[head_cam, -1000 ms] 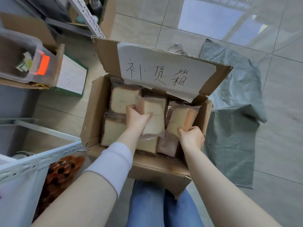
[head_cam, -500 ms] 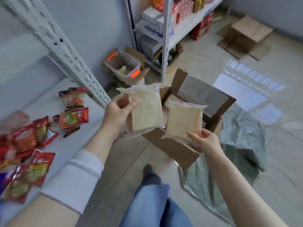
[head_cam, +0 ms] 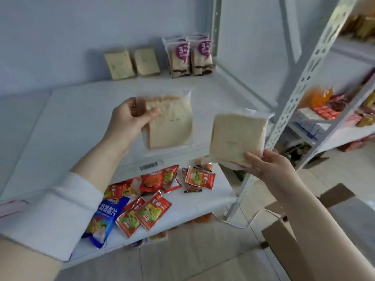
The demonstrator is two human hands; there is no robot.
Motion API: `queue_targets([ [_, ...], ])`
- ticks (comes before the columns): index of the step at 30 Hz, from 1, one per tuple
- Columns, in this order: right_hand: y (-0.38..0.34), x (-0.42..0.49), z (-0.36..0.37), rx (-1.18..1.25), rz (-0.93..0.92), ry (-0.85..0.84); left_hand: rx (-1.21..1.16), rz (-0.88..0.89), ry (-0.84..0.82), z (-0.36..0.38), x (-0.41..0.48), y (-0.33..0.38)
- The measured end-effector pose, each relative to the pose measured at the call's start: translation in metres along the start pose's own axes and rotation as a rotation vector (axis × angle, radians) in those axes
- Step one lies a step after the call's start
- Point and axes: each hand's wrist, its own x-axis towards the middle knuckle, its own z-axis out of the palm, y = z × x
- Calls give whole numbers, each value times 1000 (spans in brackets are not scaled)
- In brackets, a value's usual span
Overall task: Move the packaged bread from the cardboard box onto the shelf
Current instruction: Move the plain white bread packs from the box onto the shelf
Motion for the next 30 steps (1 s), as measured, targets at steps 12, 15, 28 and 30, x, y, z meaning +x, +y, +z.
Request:
queue_targets([
  [12, -47, 199, 212, -139, -167, 26, 58, -43, 199, -123, 188, -88],
  [15, -57, 265, 255, -144, -207, 16, 52, -30, 241, -127, 247, -106],
  [28, -45, 401, 328, -450, -476, 242, 41, 17, 460, -110, 374, -169],
  [30, -45, 401, 333, -494, -491, 283, 70, 40, 486, -105, 375, -171],
])
